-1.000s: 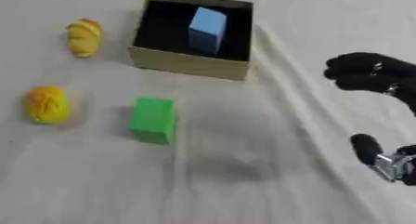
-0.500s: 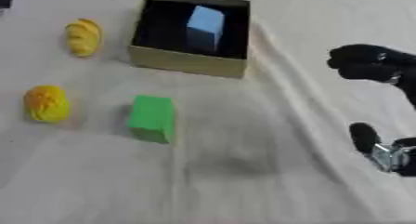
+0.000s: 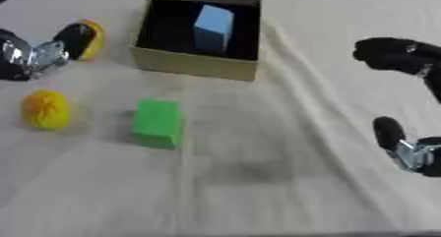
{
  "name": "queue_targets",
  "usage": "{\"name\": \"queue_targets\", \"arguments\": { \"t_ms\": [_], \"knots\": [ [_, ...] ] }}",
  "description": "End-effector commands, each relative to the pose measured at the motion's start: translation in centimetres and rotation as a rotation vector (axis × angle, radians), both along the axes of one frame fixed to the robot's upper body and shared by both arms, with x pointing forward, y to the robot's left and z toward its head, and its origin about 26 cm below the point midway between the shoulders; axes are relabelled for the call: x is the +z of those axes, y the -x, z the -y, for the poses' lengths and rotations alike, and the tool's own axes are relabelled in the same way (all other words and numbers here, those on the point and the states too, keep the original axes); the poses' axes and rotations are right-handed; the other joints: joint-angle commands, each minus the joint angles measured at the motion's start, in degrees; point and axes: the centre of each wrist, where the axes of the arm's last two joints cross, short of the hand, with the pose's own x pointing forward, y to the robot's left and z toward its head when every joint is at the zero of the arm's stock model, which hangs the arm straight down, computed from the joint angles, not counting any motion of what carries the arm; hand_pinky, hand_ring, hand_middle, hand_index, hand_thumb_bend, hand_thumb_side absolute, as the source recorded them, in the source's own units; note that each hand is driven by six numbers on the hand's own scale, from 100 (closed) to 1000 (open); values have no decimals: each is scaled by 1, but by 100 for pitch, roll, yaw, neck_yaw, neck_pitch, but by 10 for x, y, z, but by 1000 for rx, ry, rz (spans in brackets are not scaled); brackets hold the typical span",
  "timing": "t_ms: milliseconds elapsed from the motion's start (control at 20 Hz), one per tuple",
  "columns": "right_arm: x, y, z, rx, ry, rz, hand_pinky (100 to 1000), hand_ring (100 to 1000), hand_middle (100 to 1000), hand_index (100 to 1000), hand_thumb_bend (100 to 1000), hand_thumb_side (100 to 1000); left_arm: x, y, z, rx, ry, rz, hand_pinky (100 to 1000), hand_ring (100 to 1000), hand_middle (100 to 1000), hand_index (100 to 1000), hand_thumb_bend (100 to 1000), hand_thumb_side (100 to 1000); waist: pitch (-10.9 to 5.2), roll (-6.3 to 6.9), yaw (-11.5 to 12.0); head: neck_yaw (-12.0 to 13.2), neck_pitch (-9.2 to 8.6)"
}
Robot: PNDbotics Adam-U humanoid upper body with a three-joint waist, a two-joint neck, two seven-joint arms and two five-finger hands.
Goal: Pick up objects on the table and place them in the box.
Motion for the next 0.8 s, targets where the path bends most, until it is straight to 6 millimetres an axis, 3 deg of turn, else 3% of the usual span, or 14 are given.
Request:
{"name": "queue_targets", "arguments": {
  "t_ms": [50, 350, 800],
  "knots": [
    [8, 2, 0, 0, 4, 16, 918, 899, 827, 901, 100, 523, 5, 5, 3, -7, -53, -36, 808, 811, 810, 922, 191, 751, -132, -12, -8, -19, -14],
    [5, 2, 0, -8, 4, 2, 920, 899, 822, 900, 100, 541, -2, 5, 10, -13, -112, -152, 823, 821, 809, 905, 273, 821, -129, -5, 6, -47, -2],
    [3, 2, -1, -13, 1, -13, 922, 898, 817, 899, 100, 557, -20, -2, 23, 51, -241, -240, 846, 820, 790, 888, 423, 847, -131, 9, 53, -124, 51]
  ]
}}
